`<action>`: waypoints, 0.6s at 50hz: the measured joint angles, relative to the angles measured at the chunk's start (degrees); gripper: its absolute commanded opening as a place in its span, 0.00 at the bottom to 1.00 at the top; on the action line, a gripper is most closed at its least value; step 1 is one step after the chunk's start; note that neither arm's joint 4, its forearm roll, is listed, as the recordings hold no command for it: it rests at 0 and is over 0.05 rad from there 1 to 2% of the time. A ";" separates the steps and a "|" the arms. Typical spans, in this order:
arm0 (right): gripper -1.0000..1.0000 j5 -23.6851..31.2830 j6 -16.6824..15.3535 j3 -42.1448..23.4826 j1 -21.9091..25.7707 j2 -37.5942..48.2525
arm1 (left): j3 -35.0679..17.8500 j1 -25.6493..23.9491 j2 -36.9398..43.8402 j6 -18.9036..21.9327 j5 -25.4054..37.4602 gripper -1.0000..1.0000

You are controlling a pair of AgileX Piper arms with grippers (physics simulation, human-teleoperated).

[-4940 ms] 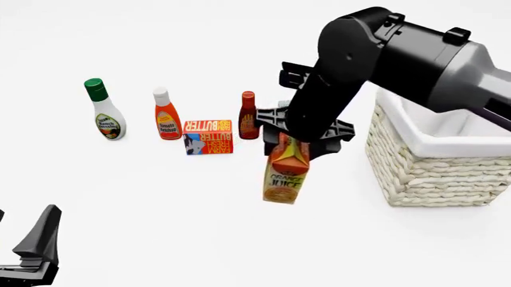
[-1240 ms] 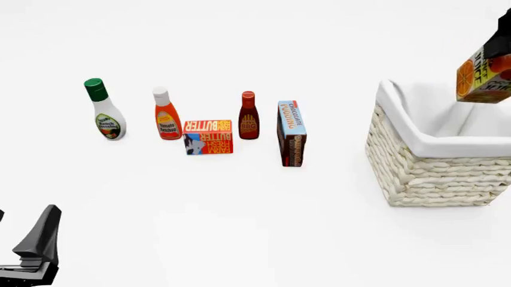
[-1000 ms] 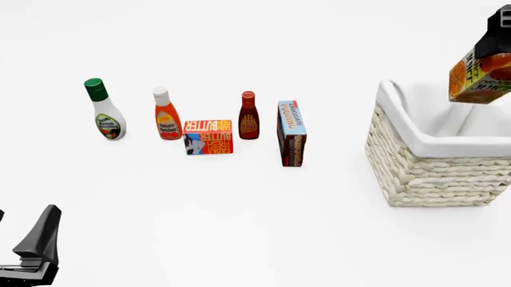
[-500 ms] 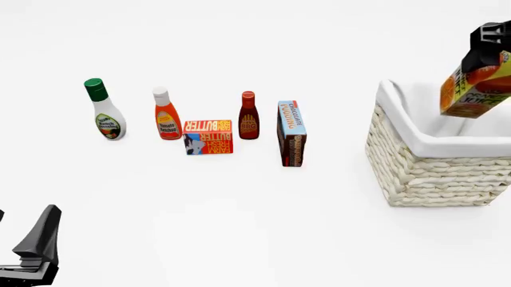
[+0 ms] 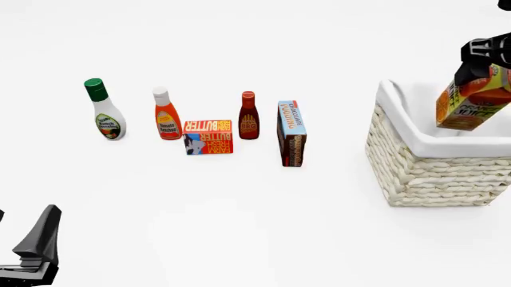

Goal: Pick the orange juice and place it in the basket.

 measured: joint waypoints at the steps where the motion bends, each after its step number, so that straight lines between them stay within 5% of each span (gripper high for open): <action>1: 0.00 0.00 0.00 0.06 -0.06 0.05 | 0.00 0.00 0.00 0.00 0.00 1.00; 30: 0.00 0.00 -1.04 -0.54 -2.11 1.33 | 0.00 0.00 0.00 0.00 0.00 1.00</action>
